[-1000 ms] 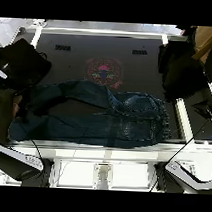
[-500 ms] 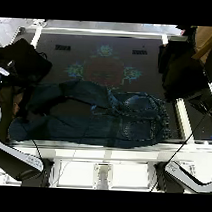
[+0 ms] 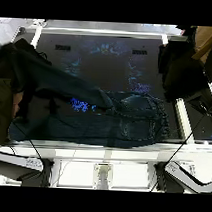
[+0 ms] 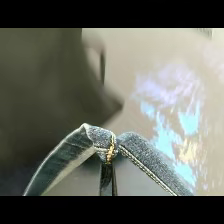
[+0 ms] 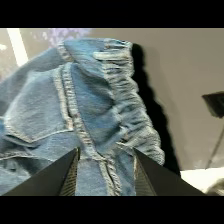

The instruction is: Fold the clothes and pants, and hang the long-sleeved shirts on hangers.

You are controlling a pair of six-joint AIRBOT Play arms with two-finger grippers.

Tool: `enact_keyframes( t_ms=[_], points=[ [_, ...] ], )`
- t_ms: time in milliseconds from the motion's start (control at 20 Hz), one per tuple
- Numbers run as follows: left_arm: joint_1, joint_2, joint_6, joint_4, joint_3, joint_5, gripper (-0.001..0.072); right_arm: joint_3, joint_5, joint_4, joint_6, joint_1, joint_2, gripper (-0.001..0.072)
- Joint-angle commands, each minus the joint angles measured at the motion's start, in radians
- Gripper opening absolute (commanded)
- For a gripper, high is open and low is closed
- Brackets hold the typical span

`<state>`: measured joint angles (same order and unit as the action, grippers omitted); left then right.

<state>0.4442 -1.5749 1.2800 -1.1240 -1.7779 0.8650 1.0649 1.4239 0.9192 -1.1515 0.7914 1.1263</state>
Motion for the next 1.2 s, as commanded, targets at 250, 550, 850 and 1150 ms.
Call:
enact_keyframes(
  t_ms=[250,550,850,1150],
  points=[
    [-0.002,0.102,-0.05,-0.125,0.134,0.223,0.0019,0.0,-0.091,0.035,0.015,-0.005,0.002,0.0384],
    [-0.002,0.103,-0.008,-0.416,0.279,0.388,0.0018,0.0,-0.212,0.033,0.016,-0.056,0.052,0.0384],
    [0.073,0.103,0.067,-0.522,0.489,0.412,0.0028,0.0,-0.211,0.038,0.016,-0.056,0.085,0.0384],
    [0.075,0.16,0.066,-0.481,0.506,0.361,0.0701,0.001,-0.189,0.035,0.016,-0.056,0.085,0.0384]
  ],
)
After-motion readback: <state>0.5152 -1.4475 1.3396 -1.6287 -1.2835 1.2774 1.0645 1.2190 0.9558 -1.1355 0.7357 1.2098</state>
